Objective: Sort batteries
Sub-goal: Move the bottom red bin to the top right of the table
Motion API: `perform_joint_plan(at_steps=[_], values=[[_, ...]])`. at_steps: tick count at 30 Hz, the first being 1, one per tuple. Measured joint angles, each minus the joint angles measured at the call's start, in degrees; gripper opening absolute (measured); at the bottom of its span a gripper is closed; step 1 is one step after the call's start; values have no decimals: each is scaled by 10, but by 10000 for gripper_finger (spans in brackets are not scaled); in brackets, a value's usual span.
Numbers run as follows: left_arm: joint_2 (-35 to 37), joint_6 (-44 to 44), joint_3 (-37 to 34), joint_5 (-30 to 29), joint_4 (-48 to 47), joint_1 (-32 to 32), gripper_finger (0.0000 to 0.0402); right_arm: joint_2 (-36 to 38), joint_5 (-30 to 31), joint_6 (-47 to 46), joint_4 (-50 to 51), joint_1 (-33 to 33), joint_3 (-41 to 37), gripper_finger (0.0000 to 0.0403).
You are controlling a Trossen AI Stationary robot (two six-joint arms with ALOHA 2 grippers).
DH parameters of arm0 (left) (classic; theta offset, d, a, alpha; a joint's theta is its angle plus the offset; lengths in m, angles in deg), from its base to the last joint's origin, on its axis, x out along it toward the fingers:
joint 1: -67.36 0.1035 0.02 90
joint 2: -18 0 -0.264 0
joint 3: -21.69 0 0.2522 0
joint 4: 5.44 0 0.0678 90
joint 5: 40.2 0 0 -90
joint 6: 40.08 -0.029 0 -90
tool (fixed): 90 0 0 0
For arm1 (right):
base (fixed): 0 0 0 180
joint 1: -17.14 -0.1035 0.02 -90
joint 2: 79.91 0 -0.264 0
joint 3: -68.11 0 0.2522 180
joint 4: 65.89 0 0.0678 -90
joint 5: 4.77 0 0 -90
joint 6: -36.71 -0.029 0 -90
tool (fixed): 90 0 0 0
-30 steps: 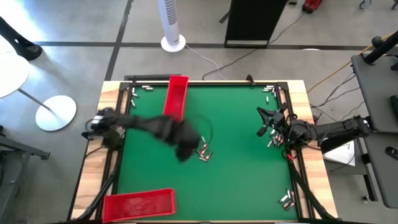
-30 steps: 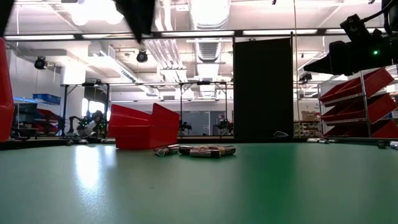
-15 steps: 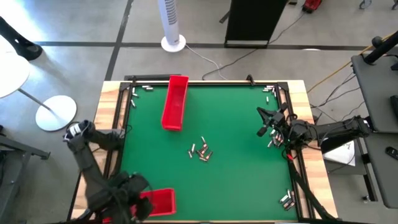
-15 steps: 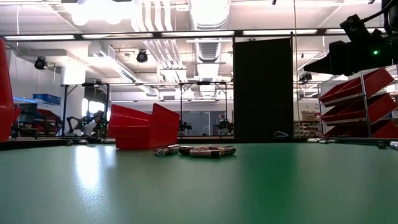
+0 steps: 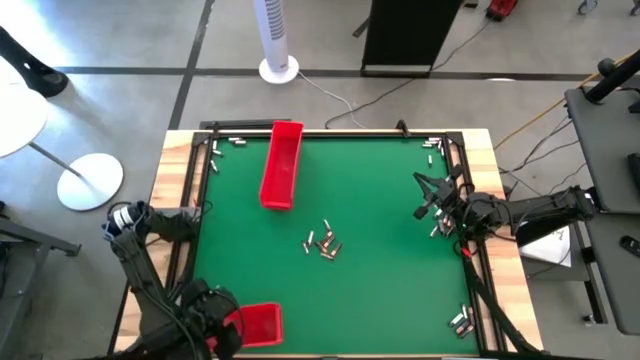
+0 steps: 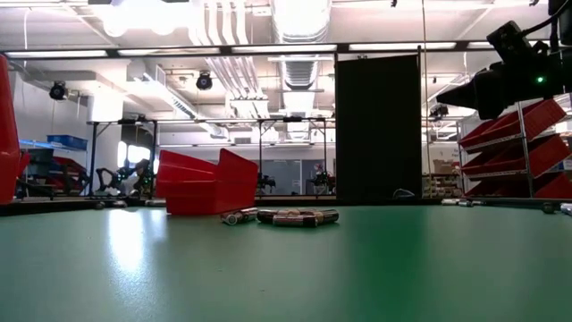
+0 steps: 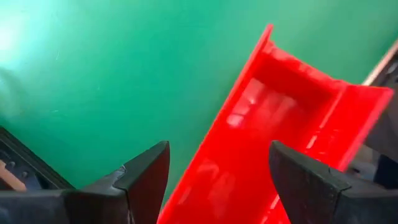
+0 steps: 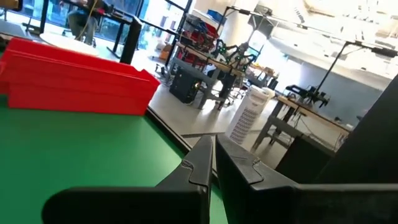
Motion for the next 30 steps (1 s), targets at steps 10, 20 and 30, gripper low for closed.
perform_joint_plan(at_steps=[10, 20, 30], values=[[3, -42, -90, 45, 43, 0, 251, 0, -43, -339, -2, 0, 0, 12], [23, -63, -147, 60, 95, 2, 222, 0, -50, -697, -26, 0, 0, 12], [50, -82, -235, 61, 219, 31, 178, -9, -115, -698, -98, -1, 0, 12]])
